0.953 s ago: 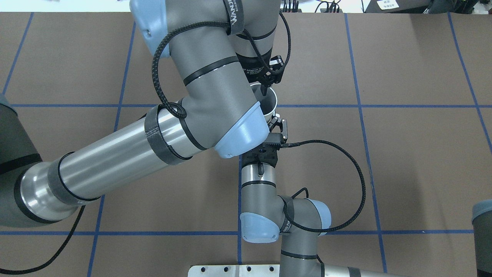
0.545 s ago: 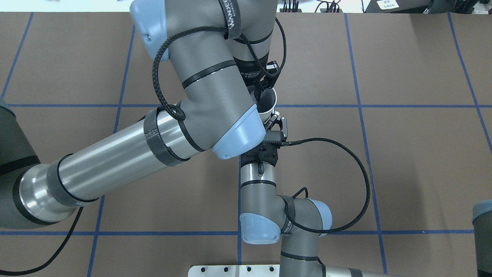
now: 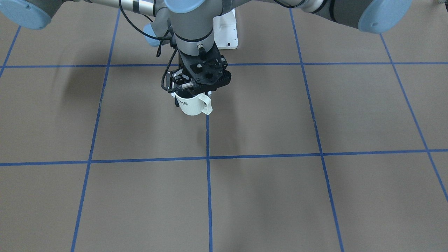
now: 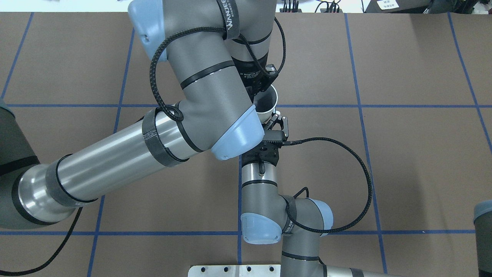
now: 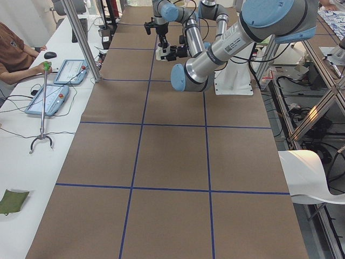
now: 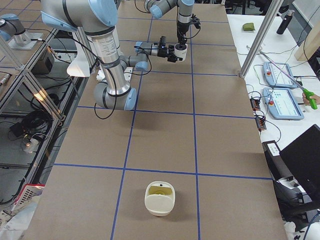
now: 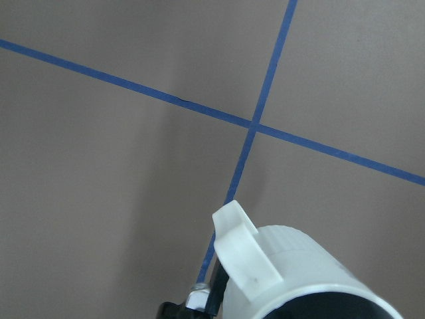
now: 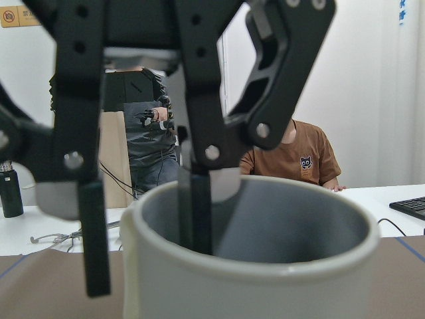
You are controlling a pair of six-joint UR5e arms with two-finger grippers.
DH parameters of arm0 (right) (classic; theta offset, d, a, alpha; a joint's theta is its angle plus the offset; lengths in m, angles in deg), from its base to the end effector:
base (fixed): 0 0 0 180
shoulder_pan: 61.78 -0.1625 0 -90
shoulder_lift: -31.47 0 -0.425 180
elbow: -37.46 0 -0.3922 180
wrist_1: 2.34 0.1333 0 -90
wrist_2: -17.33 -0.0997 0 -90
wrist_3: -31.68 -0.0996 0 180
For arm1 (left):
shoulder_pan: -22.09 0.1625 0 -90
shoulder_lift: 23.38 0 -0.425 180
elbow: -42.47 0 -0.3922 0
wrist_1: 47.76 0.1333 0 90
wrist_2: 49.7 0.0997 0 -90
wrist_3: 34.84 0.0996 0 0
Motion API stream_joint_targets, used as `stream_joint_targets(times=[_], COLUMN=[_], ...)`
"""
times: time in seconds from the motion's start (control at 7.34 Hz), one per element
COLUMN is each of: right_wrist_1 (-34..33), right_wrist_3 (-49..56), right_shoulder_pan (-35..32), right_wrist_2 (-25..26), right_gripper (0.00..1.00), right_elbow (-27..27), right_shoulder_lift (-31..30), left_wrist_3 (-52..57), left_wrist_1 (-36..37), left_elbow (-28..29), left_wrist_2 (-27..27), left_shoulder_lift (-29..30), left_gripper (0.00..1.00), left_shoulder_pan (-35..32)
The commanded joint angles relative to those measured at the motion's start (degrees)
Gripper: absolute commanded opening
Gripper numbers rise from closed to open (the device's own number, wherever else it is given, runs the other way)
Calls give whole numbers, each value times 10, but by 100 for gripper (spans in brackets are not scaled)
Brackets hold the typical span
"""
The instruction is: Left arm hands cup to right arm to dump lemon
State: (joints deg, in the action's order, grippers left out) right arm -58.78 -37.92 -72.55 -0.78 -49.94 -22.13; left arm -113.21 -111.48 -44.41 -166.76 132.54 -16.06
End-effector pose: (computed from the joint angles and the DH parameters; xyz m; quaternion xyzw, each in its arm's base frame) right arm -0.5911 -0.3445 0.2063 0.5911 -0.3012 0.2678 0.6986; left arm 0.4963 -0.5017 -0.0010 -0.0733 0.3698 -0.1404 0.9155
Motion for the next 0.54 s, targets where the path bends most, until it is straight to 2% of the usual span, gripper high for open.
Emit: stream_joint_targets(times=[0.0,0.27,0.41], right_wrist_1=[1,1,2], right_wrist_3=[0,0,0], right_shoulder_pan=[0,0,0], right_wrist_2=[-1,-1,-1], right_gripper=[38,41,52], right_elbow=[-1,0,0], right_shoulder_lift=[-1,-1,-3], left_wrist_3=[0,0,-3], left_wrist_1=[0,2,2], left_elbow=[0,-1,-2], left_wrist_2=[0,-1,-7], left_shoulder_lift=[0,1,1], left_gripper=[33,0,0], left_shoulder_pan=[0,0,-1])
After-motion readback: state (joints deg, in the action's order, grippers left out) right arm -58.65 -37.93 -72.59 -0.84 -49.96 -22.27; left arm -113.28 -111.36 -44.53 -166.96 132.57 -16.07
